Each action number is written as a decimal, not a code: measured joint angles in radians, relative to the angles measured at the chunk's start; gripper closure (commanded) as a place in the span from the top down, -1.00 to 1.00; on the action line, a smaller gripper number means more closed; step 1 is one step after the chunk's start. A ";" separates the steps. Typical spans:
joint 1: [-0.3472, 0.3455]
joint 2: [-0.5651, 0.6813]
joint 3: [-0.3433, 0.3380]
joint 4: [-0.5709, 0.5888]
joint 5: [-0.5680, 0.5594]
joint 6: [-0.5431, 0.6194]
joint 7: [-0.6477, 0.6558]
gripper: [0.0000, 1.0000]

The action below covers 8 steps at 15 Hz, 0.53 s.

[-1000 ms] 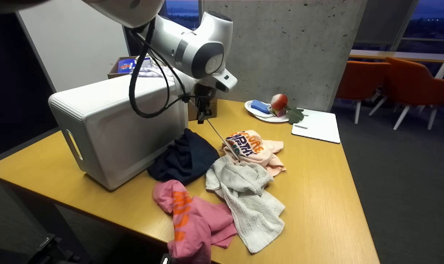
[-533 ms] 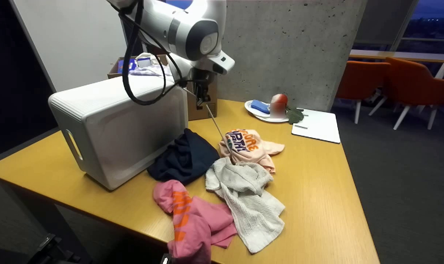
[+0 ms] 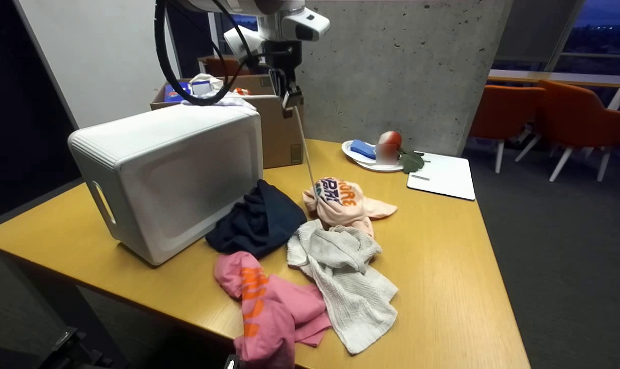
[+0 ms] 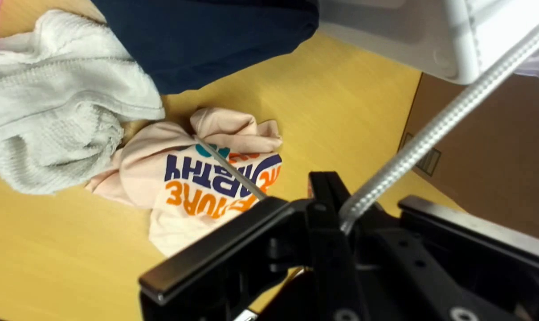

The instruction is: Move the lace on the box to the left of the table

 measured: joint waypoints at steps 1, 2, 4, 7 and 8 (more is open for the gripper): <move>0.008 -0.018 -0.011 0.000 -0.024 -0.016 0.016 -0.99; 0.014 -0.032 -0.022 0.003 -0.048 -0.031 0.030 -0.99; 0.020 -0.054 -0.036 0.017 -0.090 -0.070 0.056 -0.99; 0.020 -0.068 -0.051 0.068 -0.143 -0.136 0.080 -0.99; 0.020 -0.070 -0.055 0.089 -0.158 -0.156 0.086 -0.99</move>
